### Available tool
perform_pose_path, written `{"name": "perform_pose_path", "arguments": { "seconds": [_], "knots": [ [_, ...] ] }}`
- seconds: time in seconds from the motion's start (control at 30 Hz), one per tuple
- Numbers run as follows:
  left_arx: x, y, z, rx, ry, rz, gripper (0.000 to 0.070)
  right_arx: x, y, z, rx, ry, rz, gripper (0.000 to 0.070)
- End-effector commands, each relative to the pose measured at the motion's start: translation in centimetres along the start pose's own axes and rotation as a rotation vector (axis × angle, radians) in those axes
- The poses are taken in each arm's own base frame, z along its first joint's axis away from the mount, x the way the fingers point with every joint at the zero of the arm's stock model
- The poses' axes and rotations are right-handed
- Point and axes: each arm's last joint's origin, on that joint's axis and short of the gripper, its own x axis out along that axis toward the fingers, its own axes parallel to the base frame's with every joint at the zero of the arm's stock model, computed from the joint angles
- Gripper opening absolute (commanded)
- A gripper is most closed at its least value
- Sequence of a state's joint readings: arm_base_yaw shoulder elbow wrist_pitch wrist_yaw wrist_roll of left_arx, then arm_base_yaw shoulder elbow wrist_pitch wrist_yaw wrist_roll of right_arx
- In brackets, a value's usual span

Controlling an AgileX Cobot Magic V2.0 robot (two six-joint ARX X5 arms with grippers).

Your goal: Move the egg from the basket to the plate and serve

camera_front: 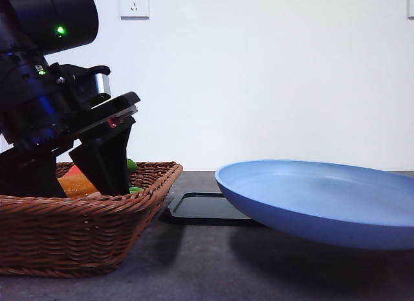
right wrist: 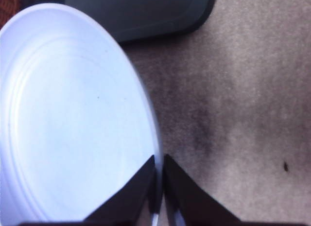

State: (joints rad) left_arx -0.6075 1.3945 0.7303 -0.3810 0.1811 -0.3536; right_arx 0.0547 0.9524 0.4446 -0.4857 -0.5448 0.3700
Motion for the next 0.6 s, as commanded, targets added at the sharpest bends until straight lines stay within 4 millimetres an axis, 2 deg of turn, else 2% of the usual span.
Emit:
{"name": "perform_pose_path", "arguments": {
  "seconds": [0.0, 0.4, 0.57],
  "knots": [
    [0.28, -0.31, 0.28, 0.021, 0.008, 0.000, 0.0363, -0.16, 0.27, 0.41, -0.020, -0.012, 0.009, 0.0000],
    [0.28, -0.23, 0.09, 0.034, 0.028, 0.007, 0.0229, -0.16, 0.28, 0.41, -0.024, -0.012, 0.009, 0.0000],
    [-0.37, -0.52, 0.62, 0.059, 0.052, 0.015, 0.0201, -0.16, 0.27, 0.40, -0.023, -0.011, 0.008, 0.0000]
  ]
}}
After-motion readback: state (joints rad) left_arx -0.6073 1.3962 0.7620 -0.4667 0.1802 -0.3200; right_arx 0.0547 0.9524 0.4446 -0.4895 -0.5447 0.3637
